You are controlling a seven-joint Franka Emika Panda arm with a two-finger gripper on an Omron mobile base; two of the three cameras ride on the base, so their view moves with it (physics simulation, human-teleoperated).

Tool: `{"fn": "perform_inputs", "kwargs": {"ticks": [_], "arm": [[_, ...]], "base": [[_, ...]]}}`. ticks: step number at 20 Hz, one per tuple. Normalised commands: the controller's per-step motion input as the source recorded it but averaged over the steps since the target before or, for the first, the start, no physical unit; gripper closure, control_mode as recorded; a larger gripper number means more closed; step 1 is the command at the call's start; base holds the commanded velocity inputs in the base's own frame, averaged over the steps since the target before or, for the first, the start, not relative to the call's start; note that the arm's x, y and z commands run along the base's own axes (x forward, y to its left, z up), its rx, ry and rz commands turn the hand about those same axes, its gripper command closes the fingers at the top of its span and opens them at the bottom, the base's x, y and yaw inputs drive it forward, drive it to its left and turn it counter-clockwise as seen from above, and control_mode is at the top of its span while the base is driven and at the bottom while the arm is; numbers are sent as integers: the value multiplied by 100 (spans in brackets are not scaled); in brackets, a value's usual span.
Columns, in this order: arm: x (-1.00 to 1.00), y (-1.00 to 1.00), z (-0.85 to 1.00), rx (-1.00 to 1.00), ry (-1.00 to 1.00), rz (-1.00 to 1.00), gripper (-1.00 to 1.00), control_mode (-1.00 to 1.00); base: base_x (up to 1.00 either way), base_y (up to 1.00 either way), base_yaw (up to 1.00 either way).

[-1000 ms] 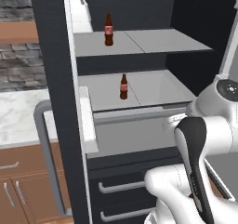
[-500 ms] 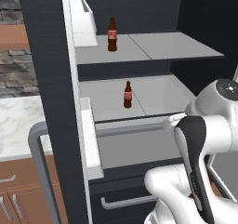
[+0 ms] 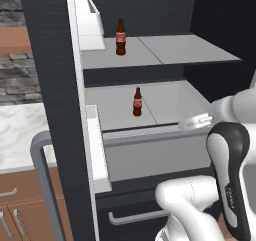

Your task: Open the fridge, grab two sodas, and place both sodas inside the bowl with ice on the dining counter.

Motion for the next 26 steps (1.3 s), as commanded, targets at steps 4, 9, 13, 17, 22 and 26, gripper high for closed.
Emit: {"fn": "perform_inputs", "kwargs": {"ticks": [4,9,13,17,22,26], "arm": [[17,44,-7,0,-32,3,-100,-100],[22,23,-31,2,-20,0,-100,-100],[28,0,-35,2,-10,0,-100,-100],[31,0,-48,0,-8,0,-100,-100],[38,0,-50,0,-7,1,-100,-100],[41,-2,-44,1,-8,7,-100,-100]], "base": [[0,0,0],[0,0,0],[0,0,0],[0,0,0],[0,0,0],[0,0,0]]}}
